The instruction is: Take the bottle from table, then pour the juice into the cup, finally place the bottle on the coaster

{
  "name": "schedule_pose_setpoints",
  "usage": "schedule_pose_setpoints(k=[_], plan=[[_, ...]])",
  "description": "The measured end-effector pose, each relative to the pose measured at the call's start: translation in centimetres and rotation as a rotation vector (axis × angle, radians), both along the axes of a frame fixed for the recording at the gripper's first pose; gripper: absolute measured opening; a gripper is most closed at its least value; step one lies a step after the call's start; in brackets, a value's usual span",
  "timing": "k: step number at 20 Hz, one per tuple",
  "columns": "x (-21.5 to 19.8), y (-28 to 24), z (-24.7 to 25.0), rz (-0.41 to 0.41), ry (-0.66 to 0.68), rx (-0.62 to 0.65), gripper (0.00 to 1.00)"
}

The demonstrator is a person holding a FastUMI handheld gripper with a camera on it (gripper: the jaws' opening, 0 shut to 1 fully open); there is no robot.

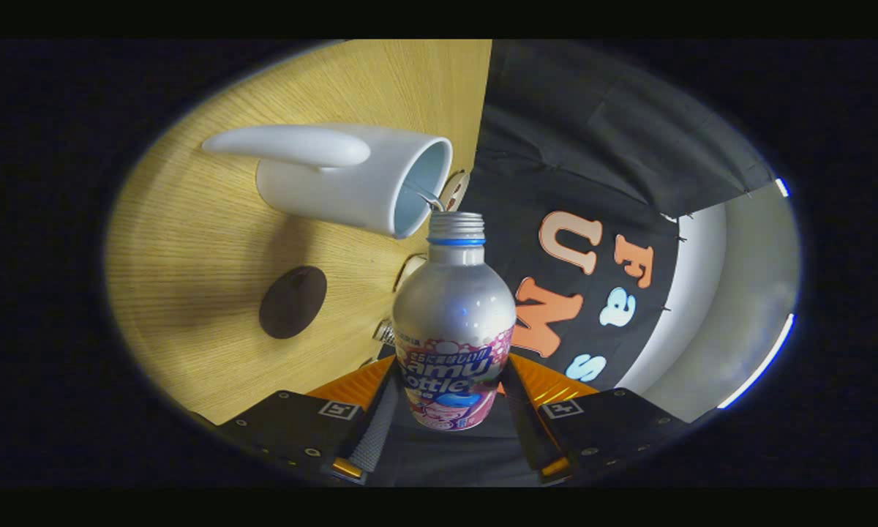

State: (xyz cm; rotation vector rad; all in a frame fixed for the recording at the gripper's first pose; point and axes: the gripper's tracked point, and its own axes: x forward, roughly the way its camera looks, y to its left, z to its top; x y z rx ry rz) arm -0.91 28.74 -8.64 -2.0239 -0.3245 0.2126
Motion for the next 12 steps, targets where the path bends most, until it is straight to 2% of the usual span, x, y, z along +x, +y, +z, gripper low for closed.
schedule_pose_setpoints(k=[12], plan=[[-0.3, 0.27, 0.06, 0.008, -0.004, -0.046, 0.75]])
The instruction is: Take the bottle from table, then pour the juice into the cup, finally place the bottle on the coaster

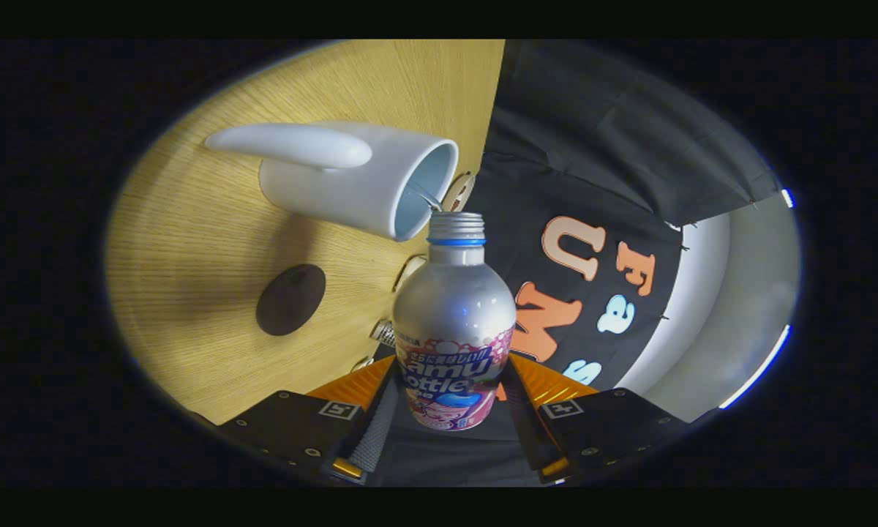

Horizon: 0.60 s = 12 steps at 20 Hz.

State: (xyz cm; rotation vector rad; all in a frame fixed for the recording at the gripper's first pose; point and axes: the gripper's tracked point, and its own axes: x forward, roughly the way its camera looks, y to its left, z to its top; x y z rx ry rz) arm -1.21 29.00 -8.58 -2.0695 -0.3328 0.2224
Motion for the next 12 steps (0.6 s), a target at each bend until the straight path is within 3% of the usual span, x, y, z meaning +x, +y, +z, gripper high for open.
schedule_pose_setpoints(k=[12], plan=[[-0.18, 0.36, 0.22, 0.01, -0.008, -0.05, 0.74]])
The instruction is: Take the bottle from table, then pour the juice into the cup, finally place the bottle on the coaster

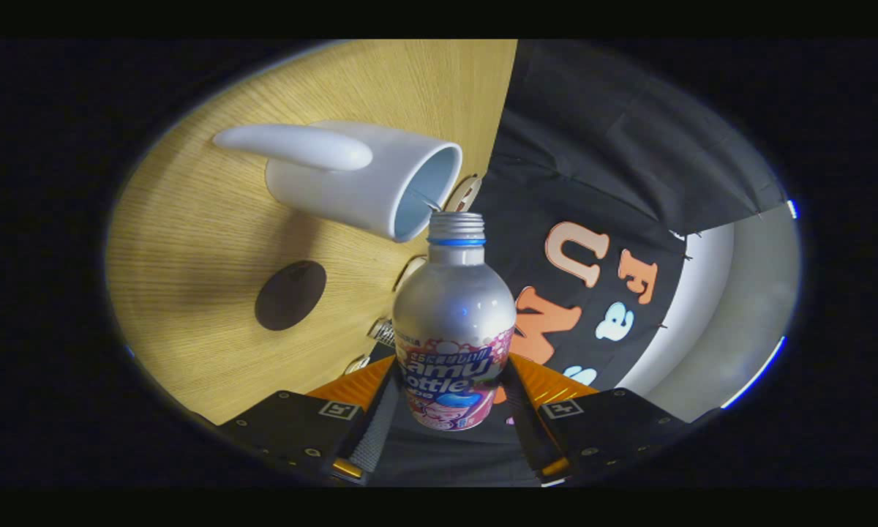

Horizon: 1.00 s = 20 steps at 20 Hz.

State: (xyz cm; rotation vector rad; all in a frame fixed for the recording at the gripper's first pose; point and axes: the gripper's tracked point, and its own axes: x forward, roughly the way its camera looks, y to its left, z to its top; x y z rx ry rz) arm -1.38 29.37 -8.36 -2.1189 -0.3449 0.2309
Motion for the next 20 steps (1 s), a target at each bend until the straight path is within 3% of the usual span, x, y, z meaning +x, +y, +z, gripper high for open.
schedule_pose_setpoints(k=[20], plan=[[0.43, 0.15, 0.61, 0.006, -0.005, -0.084, 0.75]])
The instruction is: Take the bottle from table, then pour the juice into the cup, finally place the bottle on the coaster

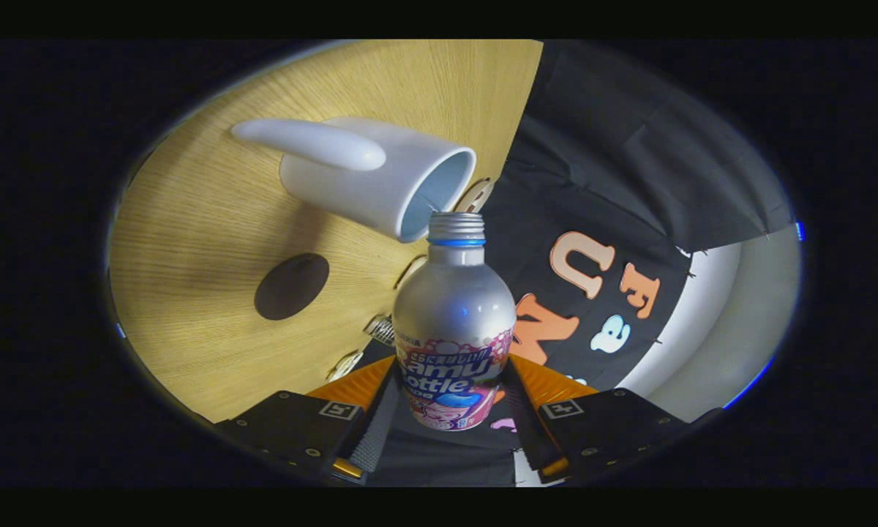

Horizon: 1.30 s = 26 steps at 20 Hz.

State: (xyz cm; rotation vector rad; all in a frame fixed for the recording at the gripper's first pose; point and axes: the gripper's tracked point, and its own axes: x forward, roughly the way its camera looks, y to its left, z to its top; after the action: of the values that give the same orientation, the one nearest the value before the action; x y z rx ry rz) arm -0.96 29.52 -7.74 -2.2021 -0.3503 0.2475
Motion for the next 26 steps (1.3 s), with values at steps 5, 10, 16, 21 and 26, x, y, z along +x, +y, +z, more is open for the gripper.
schedule_pose_setpoints(k=[5, 10, 16, 21, 26], plan=[[0.0, -0.1, -0.2, -0.007, 0.007, 0.002, 0.75], [0.2, -0.5, -0.5, -0.035, 0.058, 0.06, 0.75], [0.1, -0.9, -0.9, -0.057, 0.09, 0.159, 0.75], [-0.1, -1.3, -0.1, -0.085, 0.122, 0.307, 0.75], [0.4, -1.7, 1.4, -0.112, 0.159, 0.481, 0.75]])
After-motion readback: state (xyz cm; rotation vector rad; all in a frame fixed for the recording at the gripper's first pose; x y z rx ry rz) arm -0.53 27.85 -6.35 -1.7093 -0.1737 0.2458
